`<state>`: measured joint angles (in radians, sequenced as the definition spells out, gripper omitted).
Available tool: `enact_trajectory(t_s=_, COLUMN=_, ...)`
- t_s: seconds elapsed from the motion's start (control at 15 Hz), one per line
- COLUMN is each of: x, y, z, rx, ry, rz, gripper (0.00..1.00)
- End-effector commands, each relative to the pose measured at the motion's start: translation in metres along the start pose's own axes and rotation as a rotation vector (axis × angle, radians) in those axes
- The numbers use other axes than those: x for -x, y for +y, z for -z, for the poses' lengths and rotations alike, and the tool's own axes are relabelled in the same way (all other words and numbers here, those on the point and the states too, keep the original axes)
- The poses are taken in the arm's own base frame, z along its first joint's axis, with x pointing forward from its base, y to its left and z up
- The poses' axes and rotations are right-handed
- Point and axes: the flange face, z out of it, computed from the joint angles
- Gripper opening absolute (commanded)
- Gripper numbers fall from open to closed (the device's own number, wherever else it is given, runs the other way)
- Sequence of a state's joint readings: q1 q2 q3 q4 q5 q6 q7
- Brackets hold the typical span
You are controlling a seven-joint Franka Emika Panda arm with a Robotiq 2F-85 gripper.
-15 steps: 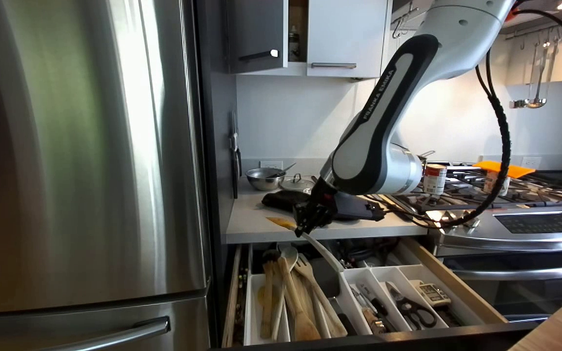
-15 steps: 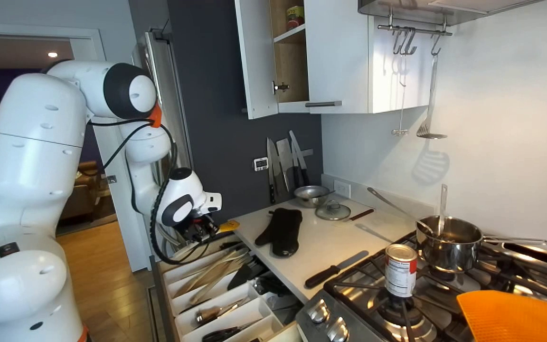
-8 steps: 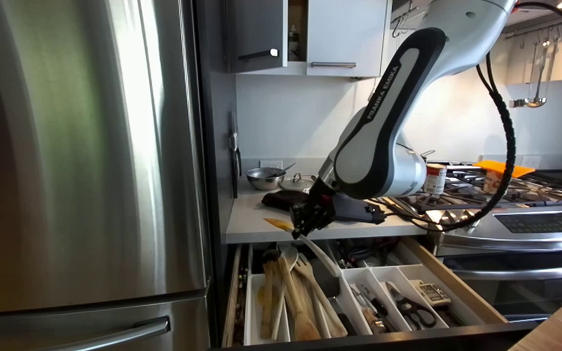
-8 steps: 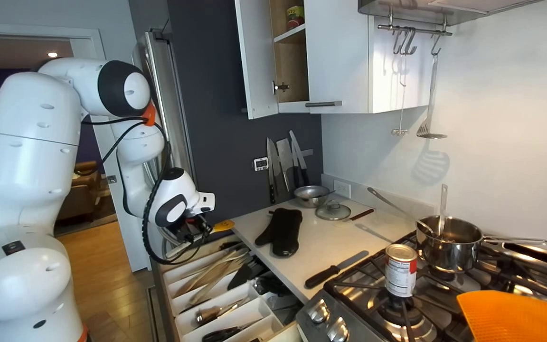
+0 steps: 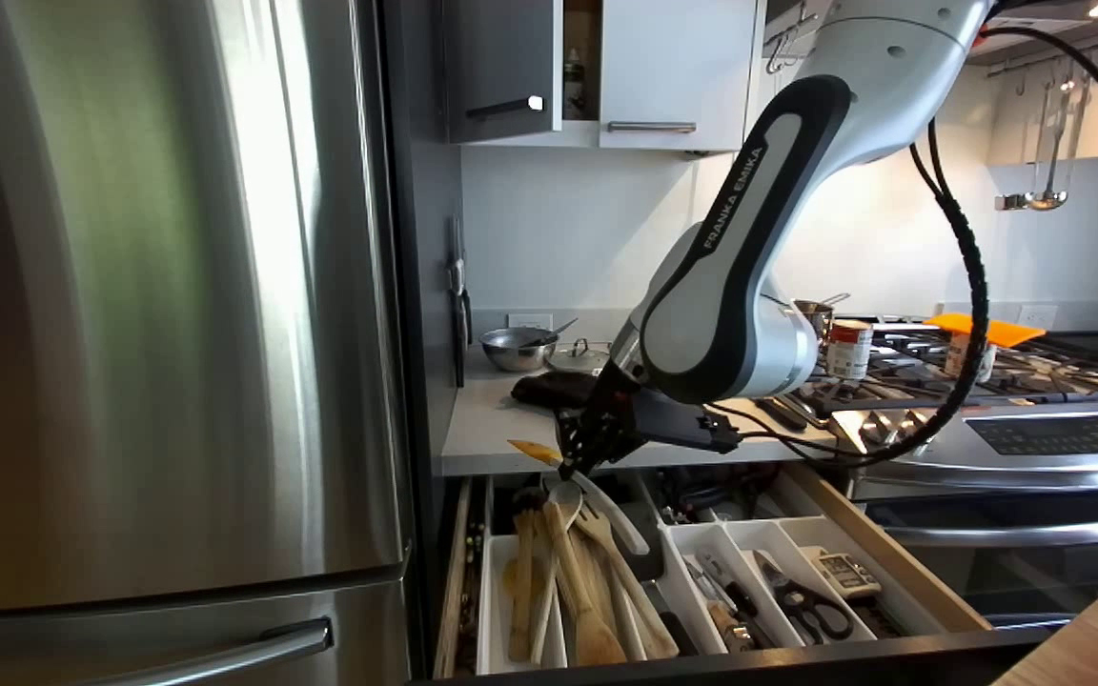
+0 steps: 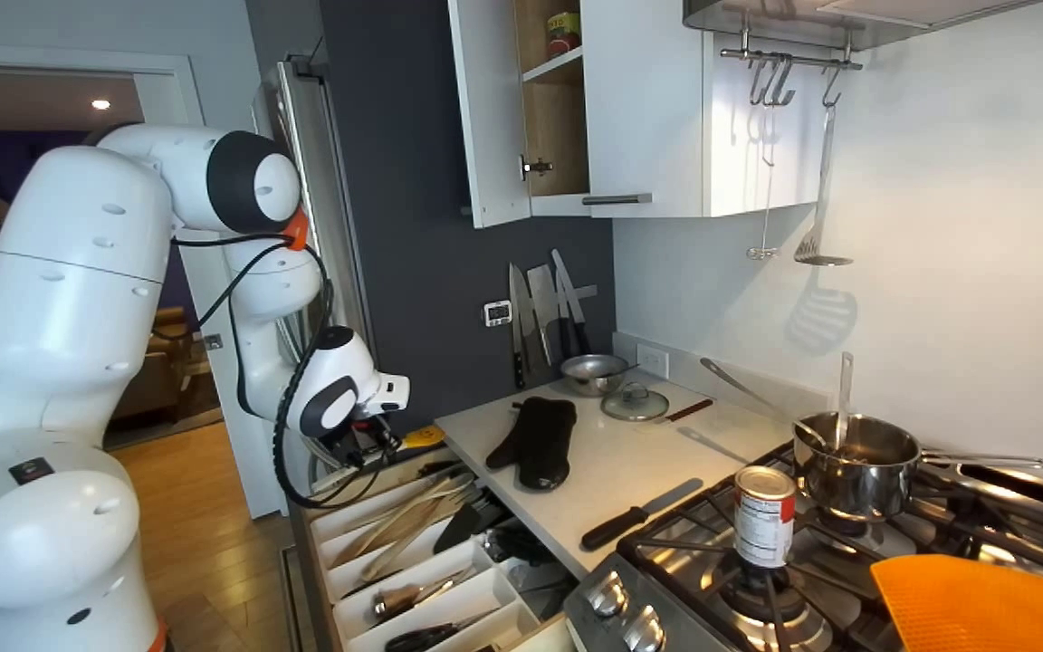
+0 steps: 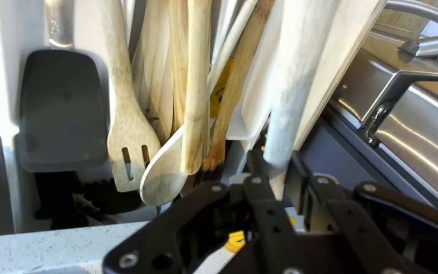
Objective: Put the wooden spatula in the open drawer
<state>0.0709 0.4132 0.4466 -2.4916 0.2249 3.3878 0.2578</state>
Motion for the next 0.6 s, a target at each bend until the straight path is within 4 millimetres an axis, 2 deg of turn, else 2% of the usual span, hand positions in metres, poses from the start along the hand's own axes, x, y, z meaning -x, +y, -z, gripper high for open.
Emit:
enact_trajectory(t_s=0.0, x=0.013, y=-0.009, z=-0.020, rx=-0.006, ry=-0.052, rz=-0.054, gripper=0.05)
enact_trajectory(t_s=0.27, x=0.031, y=-0.013, z=-0.033, rx=-0.003, ry=-0.095, rz=-0.084, gripper=0.05)
enact_trajectory(t_s=0.53, x=0.033, y=-0.015, z=-0.045, rx=0.020, ry=-0.075, rz=-0.128, gripper=0.05)
